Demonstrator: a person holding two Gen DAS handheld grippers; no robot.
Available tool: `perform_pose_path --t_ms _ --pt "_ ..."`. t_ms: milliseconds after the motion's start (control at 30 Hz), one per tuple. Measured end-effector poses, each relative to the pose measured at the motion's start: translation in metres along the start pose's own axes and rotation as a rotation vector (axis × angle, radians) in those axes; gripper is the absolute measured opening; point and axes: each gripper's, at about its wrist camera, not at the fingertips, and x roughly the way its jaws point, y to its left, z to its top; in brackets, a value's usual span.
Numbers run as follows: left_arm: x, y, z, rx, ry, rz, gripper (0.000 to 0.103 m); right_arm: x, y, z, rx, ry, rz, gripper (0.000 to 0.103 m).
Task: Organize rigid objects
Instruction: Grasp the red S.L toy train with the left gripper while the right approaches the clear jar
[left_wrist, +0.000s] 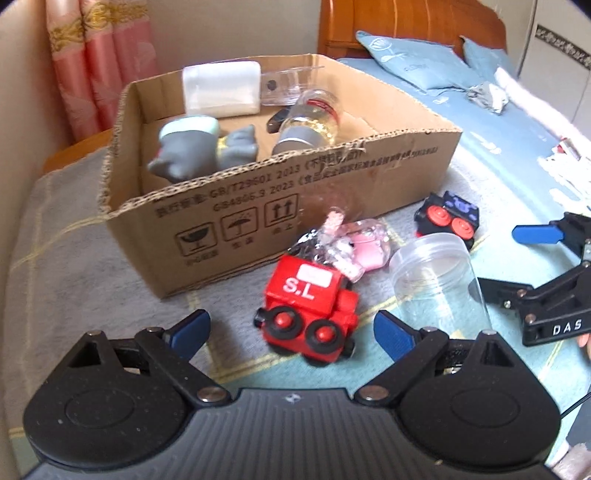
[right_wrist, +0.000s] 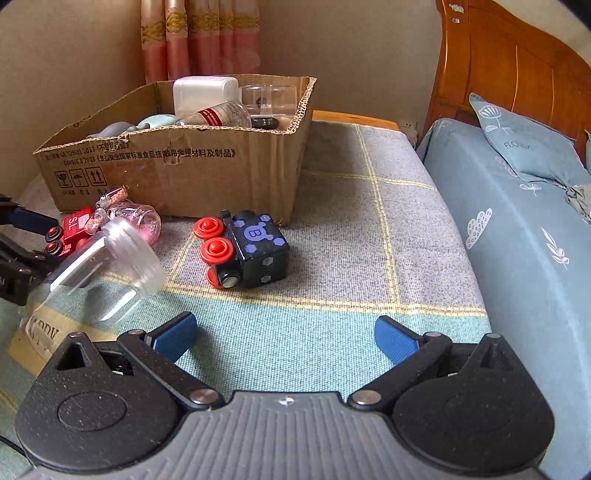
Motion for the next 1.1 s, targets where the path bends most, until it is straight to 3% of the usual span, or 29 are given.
perform_pose_path --t_ms 67,167,367,667,767,900,1100 --pt "0.0 0.001 0.0 0.0 -0.014 -0.022 0.086 0.0 0.001 -0.001 0.0 -0.006 0.0 0.103" --pt "-0.005 0.0 -0.001 0.012 -0.036 -0.037 0.055 0.0 0.0 -0.001 -0.002 -0.009 0.001 0.103" --pt "-0.012 0.001 -0.007 -0.015 -0.028 -0.005 0.055 -0.001 0.0 -0.002 -0.003 -0.015 0.002 0.103" --pt "-0.036 0.019 -0.035 -0.159 -0.01 0.086 0.055 -0.001 0.0 -0.003 -0.007 -0.023 0.006 0.103" --pt "-0.038 0.02 -0.039 -0.169 -0.014 0.099 0.056 0.001 -0.001 -0.001 -0.022 -0.024 0.02 0.103" --pt "-0.034 0.019 -0.037 -0.168 -0.015 0.114 0.067 0.009 -0.001 0.009 -0.036 -0.015 0.031 0.103" --pt "-0.034 0.015 -0.037 -0.162 -0.018 0.119 0.068 0.026 -0.004 0.027 -0.042 -0.017 0.038 0.103"
